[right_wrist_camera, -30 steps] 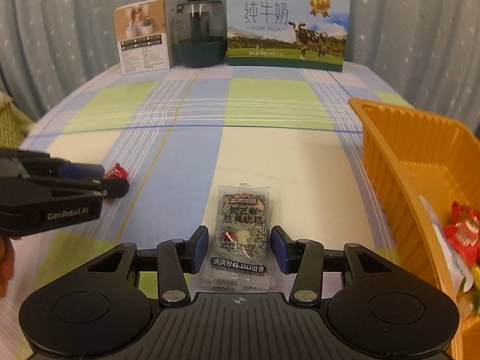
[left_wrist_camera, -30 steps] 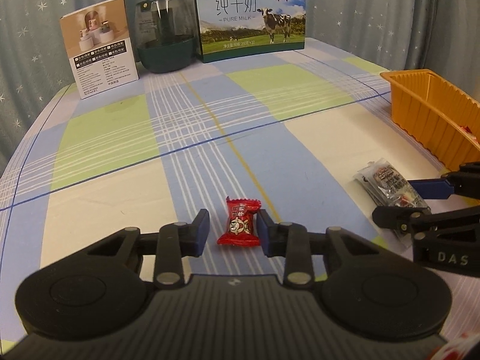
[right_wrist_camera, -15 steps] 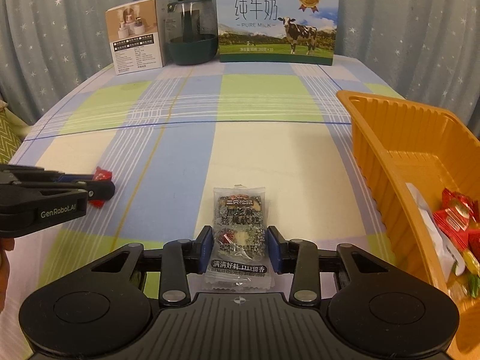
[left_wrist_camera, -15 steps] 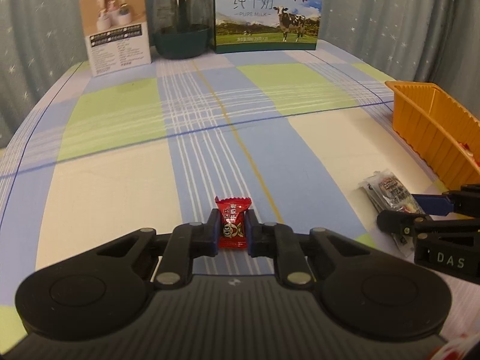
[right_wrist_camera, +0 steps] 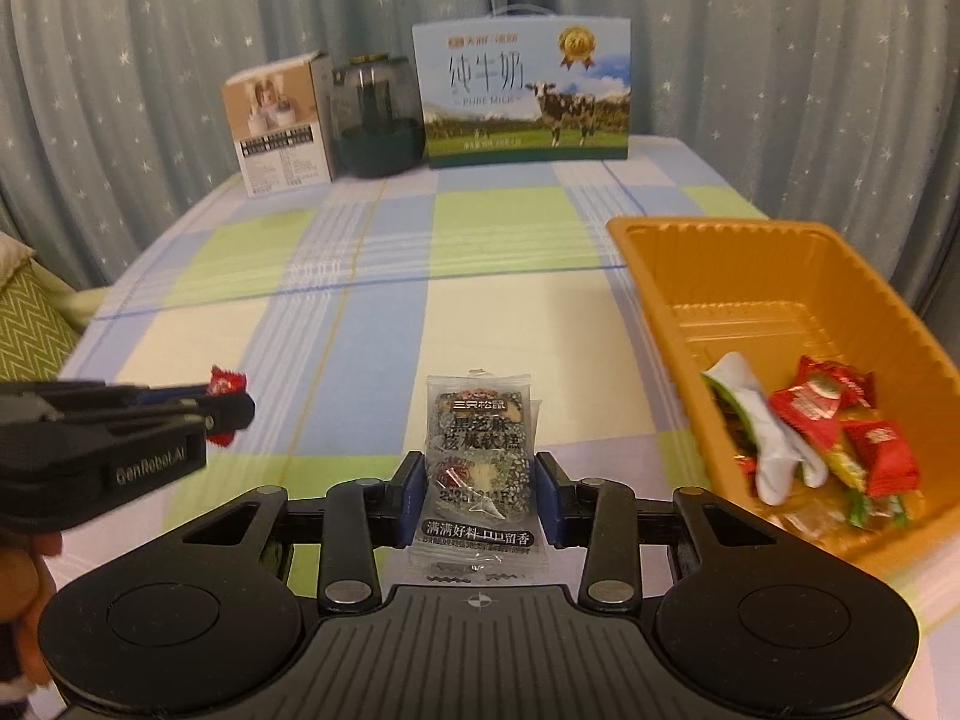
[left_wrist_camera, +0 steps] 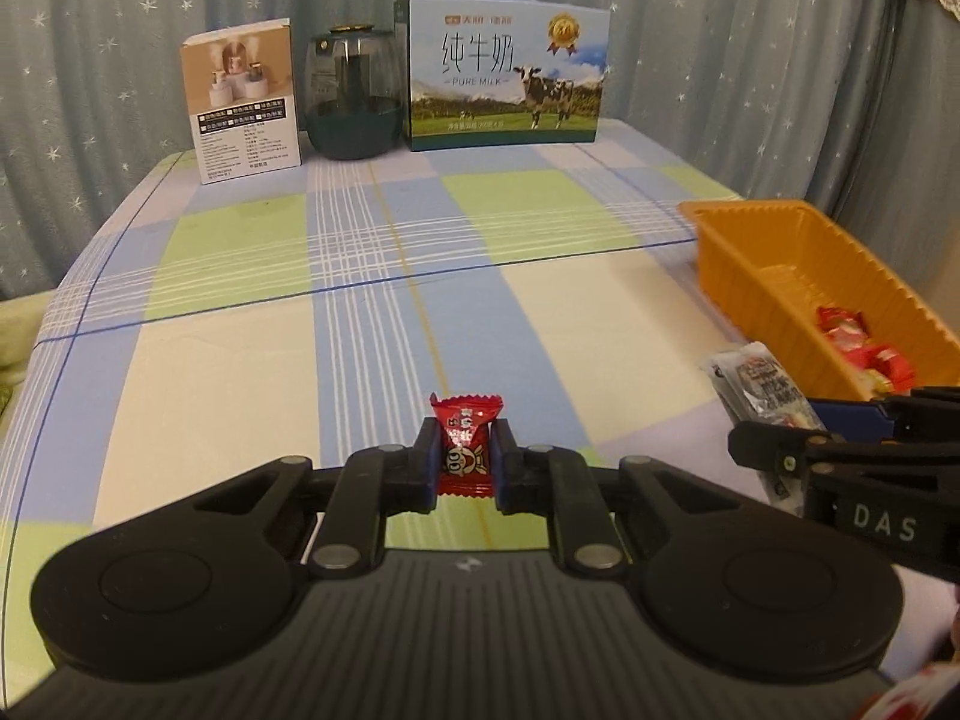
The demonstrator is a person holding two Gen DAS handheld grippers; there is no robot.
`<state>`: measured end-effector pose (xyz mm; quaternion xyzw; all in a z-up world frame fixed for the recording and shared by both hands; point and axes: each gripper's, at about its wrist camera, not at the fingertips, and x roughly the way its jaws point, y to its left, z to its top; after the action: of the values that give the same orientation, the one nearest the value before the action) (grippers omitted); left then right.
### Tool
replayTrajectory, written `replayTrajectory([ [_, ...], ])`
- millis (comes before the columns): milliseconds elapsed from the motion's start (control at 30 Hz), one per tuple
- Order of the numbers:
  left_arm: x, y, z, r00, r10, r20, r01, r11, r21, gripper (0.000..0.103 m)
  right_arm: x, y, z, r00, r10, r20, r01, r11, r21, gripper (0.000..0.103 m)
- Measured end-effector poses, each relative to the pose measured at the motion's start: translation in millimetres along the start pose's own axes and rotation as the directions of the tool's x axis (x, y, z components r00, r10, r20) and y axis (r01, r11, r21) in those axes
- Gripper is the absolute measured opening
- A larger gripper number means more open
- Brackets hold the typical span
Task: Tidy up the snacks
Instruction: 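Carry the red candy and clear packet over the orange tray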
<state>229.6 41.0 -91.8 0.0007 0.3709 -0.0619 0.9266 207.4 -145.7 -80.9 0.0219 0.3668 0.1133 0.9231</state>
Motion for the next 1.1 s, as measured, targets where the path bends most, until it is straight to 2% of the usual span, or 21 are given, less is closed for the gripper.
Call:
replayTrajectory([
  [200,-42.7,-16.7,-10.8,1.000,0.001,-0.001,-0.001,1.000,-0.024,0.015,-43.7,-2.1,-2.7,1.000,0.006,0.031,-0.007,1.000,0.021,0.038],
  [533,-92.1,-41.8,-25.8,1.000,0.007,0.007,-0.007,1.000,0.009,0.015,-99.2,-14.9,-6.6,0.996,0.006,0.084,-0.011,0.999,0.053,0.038],
  [1100,-106.6,-97.4,-18.9,0.997,-0.077,0.016,0.075,0.994,0.079,0.015,-139.4,-67.4,-12.6,0.991,-0.057,0.118,0.041,0.991,0.130,0.038],
])
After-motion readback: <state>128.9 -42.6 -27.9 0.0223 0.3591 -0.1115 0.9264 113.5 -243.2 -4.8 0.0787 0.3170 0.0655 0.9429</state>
